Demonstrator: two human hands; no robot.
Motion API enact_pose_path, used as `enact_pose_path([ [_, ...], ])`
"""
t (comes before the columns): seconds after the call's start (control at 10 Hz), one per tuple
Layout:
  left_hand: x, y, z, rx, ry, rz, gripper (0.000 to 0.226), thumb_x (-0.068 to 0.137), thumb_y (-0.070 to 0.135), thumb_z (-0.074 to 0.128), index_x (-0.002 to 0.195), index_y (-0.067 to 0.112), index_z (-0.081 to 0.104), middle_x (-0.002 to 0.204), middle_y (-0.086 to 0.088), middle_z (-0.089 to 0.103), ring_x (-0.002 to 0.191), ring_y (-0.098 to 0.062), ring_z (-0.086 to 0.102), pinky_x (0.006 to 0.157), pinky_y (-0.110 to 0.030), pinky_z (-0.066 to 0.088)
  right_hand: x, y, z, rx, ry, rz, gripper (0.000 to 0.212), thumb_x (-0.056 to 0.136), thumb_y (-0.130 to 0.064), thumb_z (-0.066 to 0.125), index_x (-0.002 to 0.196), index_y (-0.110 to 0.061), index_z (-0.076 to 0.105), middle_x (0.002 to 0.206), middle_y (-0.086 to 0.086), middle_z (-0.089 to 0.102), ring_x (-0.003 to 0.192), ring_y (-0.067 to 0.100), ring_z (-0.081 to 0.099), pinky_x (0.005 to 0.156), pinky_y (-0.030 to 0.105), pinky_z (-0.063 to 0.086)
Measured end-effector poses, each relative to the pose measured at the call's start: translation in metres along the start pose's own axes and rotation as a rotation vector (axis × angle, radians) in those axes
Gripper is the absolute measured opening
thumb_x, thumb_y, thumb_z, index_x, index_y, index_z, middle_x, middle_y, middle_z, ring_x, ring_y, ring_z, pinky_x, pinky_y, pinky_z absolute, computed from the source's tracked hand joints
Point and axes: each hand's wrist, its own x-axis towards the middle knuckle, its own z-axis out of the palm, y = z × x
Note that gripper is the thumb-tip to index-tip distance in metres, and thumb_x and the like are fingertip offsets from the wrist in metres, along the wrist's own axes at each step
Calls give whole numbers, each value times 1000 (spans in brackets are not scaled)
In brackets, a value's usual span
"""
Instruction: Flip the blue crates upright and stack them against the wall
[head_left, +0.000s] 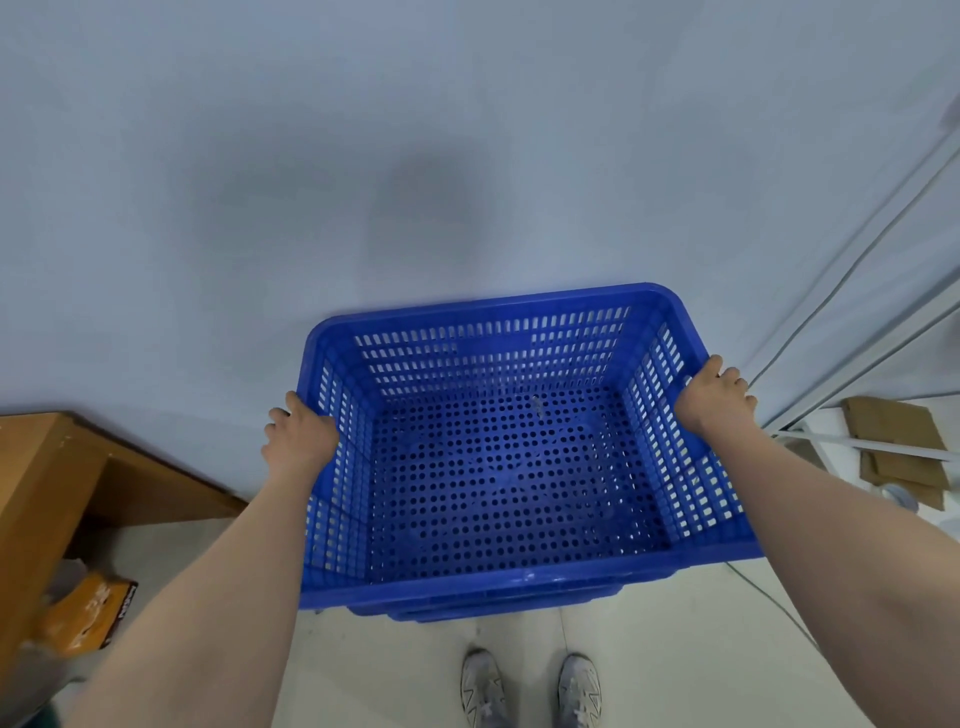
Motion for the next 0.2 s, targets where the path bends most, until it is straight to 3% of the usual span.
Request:
enact_pose_path([
  [0.2,-14,18,-9,133,-31,126,64,100,35,32,159,17,14,163,-16,17,148,-36,18,117,-59,16,-24,-19,3,-101,67,-138,72,92,-24,47,152,-4,12,153,20,26,141,35,26,118,53,16],
])
